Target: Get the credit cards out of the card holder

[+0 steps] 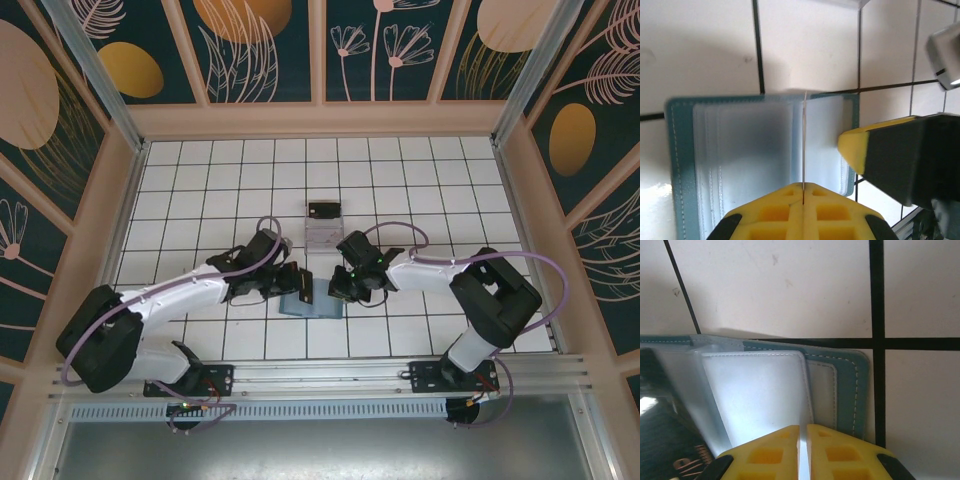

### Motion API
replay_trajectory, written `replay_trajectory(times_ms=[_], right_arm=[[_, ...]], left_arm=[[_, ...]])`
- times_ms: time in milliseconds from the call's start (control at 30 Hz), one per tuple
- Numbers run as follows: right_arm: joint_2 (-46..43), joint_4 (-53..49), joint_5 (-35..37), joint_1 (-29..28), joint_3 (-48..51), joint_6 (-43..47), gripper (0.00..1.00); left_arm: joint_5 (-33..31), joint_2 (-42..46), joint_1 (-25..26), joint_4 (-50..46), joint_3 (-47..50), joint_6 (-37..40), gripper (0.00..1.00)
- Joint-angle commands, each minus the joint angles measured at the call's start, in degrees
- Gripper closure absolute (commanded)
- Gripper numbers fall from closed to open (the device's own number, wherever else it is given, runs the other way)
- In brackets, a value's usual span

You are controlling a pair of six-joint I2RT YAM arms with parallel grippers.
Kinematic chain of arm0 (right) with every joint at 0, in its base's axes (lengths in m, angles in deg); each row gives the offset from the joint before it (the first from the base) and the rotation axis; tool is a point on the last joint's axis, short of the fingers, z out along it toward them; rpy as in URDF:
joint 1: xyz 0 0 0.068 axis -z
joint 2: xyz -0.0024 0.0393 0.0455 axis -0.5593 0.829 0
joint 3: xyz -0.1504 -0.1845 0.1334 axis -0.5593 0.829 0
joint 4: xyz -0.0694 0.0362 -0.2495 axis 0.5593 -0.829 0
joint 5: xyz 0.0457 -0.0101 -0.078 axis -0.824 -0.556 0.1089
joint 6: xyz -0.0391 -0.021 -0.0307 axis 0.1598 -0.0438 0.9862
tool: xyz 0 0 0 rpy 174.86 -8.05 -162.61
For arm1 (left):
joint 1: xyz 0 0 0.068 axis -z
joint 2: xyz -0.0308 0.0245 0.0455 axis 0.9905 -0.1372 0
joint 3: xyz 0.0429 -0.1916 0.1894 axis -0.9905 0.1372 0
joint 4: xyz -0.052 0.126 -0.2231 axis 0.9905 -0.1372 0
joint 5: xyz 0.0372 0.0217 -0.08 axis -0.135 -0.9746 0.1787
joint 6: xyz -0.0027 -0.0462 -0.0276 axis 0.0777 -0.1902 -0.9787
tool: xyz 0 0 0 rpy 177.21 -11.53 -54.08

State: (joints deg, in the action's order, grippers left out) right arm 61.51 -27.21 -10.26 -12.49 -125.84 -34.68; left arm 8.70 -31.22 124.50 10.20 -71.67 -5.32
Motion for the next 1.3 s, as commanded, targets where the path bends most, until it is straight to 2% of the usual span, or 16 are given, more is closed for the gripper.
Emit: replay_trajectory(times_ms=[0,300,533,800,933,1167,1267], right_arm=[[-1.82,-4.9,2.79,-0.26,-1.42,1.55,0.85],[-6.95,-7.54,3.83,1.91,-2.38,3.06,0.8],[-12.28,-10.34,5.15,6.13,-1.61,5.61,0.78],[-16.88,-12.59,5.43,11.48,-0.38,8.9,0.78],[-18.44,-13.31,5.66,12.95,0.23,9.7,0.78],[-21.2,-13.24,5.52,14.18,2.12,9.14,0.78],[-21.97,-13.47,5.52,14.41,2.65,8.73,0.78]], left_arm=[[-4.22,1.72,-0.33,-7.69,-4.63,8.15,0.99],[-10.43,-1.76,-0.29,-13.09,-15.59,25.0,1.0],[-11.89,-8.2,-0.3,-15.06,-24.53,40.44,1.0],[-10.8,-15.79,-0.29,-19.29,-33.27,69.75,1.0],[-11.28,-18.98,-0.38,-21.64,-37.41,80.82,1.0],[-6.7,-27.45,-0.47,-33.31,-48.57,96.87,1.0],[-6.44,-32.71,-1.54,-39.7,-56.38,100.0,1.0]])
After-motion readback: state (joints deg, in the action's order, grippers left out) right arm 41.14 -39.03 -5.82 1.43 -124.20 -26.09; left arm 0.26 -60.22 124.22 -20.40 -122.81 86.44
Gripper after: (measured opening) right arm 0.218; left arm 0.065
